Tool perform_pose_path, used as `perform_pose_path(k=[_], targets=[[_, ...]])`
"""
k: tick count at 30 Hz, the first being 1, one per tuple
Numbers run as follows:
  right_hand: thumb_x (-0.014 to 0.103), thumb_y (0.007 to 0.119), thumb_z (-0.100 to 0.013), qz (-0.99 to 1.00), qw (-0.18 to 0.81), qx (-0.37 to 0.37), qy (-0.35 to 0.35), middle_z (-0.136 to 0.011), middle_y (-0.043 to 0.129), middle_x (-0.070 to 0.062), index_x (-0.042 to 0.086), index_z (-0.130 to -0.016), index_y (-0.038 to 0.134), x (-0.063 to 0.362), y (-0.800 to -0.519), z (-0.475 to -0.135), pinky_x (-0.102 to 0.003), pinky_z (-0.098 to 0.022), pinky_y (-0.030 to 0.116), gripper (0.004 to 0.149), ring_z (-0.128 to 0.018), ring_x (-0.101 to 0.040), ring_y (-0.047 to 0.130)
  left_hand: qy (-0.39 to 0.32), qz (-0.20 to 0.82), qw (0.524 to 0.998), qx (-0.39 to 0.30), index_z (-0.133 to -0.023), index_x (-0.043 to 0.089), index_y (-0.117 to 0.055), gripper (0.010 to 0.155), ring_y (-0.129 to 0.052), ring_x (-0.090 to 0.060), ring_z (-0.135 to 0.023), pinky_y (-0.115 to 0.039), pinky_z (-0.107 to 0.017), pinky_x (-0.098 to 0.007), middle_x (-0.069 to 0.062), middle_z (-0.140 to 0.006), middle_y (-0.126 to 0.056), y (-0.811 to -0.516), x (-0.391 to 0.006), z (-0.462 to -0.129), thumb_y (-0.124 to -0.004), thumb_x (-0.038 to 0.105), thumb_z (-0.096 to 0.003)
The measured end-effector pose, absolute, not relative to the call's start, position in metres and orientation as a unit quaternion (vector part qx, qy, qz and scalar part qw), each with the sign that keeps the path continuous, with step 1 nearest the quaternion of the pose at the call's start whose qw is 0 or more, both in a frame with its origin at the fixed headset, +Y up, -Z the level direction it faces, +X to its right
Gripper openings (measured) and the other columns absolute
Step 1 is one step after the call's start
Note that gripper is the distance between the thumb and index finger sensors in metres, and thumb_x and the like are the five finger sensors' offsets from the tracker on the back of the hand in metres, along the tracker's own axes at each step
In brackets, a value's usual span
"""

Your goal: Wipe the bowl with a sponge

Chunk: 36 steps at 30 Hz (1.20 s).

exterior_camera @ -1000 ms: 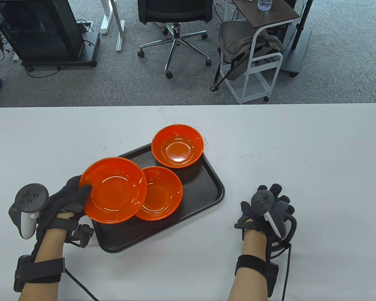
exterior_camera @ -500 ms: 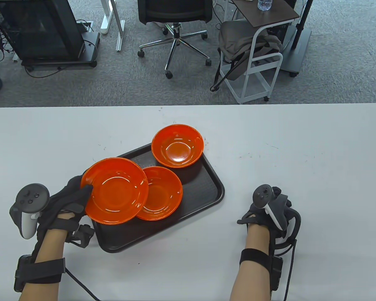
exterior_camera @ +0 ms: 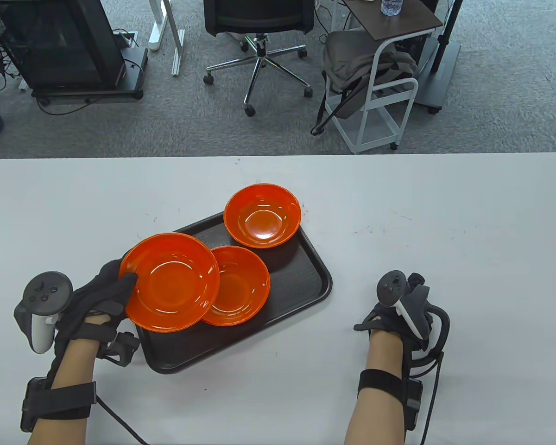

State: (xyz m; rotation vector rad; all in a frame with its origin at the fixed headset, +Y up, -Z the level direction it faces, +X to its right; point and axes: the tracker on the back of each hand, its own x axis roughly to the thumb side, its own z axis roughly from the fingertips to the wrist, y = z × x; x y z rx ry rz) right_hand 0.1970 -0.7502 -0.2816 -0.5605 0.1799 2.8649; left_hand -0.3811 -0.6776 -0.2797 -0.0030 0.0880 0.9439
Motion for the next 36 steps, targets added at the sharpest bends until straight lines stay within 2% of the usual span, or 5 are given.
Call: perform_pose_path(k=[7, 15, 21, 30, 36], targets=[[0.020, 0.074, -0.051, 0.977, 0.137, -0.151, -0.057, -0.101, 0.054, -0.033, 0.015, -0.100, 0.048, 0.181, -0.703, -0.271, -0.065, -0.048, 0.079, 0.056, -0.075, -0.058, 0.088, 0.036, 0.452, 0.891, -0.001, -0.095, 0.018, -0.076, 0.053, -0.103, -0.017, -0.020, -0.092, -0.026, -0.041, -0.005, -0.048, -0.100, -0.678, -0.379, -0.279, -0.083, 0.044, -0.0497], [0.021, 0.074, -0.052, 0.974, 0.125, -0.032, -0.184, -0.103, 0.056, -0.031, 0.016, -0.101, 0.048, 0.124, -0.654, -0.252, -0.065, -0.049, 0.078, 0.056, -0.076, -0.057, 0.089, 0.020, 0.434, 0.901, -0.001, -0.095, 0.018, -0.077, 0.053, -0.103, -0.016, -0.020, -0.092, -0.025, -0.041, -0.005, -0.048, -0.100, -0.679, -0.367, -0.278, -0.083, 0.044, -0.0496], [0.021, 0.075, -0.052, 0.966, 0.120, 0.035, -0.227, -0.103, 0.058, -0.030, 0.017, -0.101, 0.049, 0.097, -0.637, -0.241, -0.065, -0.049, 0.078, 0.055, -0.075, -0.055, 0.091, 0.014, 0.433, 0.901, 0.003, -0.094, 0.017, -0.077, 0.053, -0.102, -0.016, -0.019, -0.092, -0.024, -0.040, -0.005, -0.047, -0.100, -0.680, -0.363, -0.277, -0.082, 0.044, -0.0497], [0.024, 0.075, -0.053, 0.921, 0.029, 0.256, -0.292, -0.104, 0.066, -0.025, 0.020, -0.101, 0.051, 0.008, -0.621, -0.222, -0.064, -0.051, 0.076, 0.054, -0.076, -0.049, 0.093, -0.021, 0.407, 0.913, 0.002, -0.094, 0.017, -0.077, 0.052, -0.101, -0.013, -0.014, -0.092, -0.021, -0.038, -0.004, -0.043, -0.099, -0.679, -0.337, -0.274, -0.082, 0.045, -0.0498], [0.025, 0.076, -0.053, 0.874, -0.053, 0.376, -0.304, -0.103, 0.070, -0.021, 0.022, -0.100, 0.053, -0.054, -0.625, -0.200, -0.063, -0.052, 0.076, 0.053, -0.076, -0.044, 0.095, -0.042, 0.397, 0.917, -0.001, -0.094, 0.017, -0.077, 0.052, -0.100, -0.013, -0.013, -0.092, -0.020, -0.038, -0.004, -0.042, -0.099, -0.679, -0.324, -0.272, -0.082, 0.045, -0.0498]])
